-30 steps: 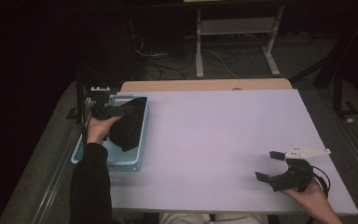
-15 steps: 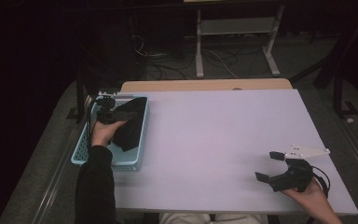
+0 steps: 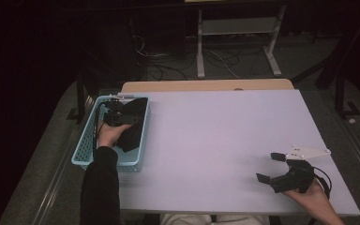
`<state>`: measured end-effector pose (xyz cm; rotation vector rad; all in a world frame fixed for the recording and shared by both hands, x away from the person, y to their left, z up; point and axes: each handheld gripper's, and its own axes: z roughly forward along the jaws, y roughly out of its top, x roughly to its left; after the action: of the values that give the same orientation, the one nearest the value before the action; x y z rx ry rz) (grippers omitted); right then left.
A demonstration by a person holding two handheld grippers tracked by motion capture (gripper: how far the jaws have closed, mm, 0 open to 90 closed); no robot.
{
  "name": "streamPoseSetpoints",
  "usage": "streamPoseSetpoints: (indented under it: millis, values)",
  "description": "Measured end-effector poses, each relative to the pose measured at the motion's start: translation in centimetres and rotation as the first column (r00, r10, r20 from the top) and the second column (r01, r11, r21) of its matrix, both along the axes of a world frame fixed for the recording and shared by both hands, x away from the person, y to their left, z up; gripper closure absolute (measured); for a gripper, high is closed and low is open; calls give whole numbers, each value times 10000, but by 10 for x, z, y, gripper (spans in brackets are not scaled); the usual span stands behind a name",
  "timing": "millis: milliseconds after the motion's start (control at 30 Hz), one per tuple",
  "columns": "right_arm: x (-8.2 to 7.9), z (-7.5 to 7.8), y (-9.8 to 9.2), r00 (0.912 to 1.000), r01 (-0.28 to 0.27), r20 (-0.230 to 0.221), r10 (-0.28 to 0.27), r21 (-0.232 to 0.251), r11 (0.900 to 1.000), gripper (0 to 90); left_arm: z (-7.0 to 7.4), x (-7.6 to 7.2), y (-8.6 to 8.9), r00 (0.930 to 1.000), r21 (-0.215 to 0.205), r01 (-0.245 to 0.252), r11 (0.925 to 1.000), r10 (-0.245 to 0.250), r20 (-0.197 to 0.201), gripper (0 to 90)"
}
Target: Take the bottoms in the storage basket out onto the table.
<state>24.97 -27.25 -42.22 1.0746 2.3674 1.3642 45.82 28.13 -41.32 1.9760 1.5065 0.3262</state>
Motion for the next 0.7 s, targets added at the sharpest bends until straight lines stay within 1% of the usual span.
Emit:
streamPoseSetpoints:
  millis: [100, 200, 233, 267, 300, 400, 433, 533, 567, 600, 700]
  values:
    - [0, 0, 0, 10000, -24, 4, 24, -32, 10000, 0, -2, 1, 0, 10000, 143, -58, 9999, 58, -13, 0]
    - [0, 0, 1, 10000, -34, 10, 34, -70, 10000, 0, -3, 2, 2, 9999, 74, -113, 9999, 114, -21, 0]
    - [0, 0, 1, 10000, -34, 10, 34, -70, 10000, 0, -4, 2, 2, 9999, 171, -138, 9998, 139, -28, 0]
    - [0, 0, 1, 10000, -46, 7, 46, -81, 10000, 0, -6, 2, 2, 9999, 439, -125, 9990, 129, -89, 0]
    - [0, 0, 1, 10000, -50, 3, 50, -95, 9999, 0, -6, 2, 2, 9999, 439, -125, 9990, 129, -89, 0]
    - [0, -1, 1, 10000, -74, -4, 74, -115, 9999, 0, -10, 4, 0, 9998, 828, -57, 9965, 73, -185, 0]
    - [0, -1, 1, 10000, -74, -4, 74, -115, 9999, 0, -10, 4, 0, 9998, 828, -57, 9965, 73, -185, 0]
    - [0, -1, 1, 10000, -72, -6, 72, -113, 9999, 0, -11, 4, 0, 9998, 1010, -58, 9949, 80, -208, 0]
    - [0, -1, 1, 10000, -78, -8, 78, -117, 9999, 0, -13, 4, 0, 9996, 1174, -44, 9931, 76, -267, 0]
    - [0, -1, 1, 10000, -78, -8, 78, -117, 9999, 0, -13, 4, 0, 9996, 1174, -44, 9931, 76, -267, 0]
    - [0, -1, 2, 10000, -86, -4, 86, -122, 9999, 0, -15, 5, -1, 9993, 1502, 19, 9887, 39, -380, 0]
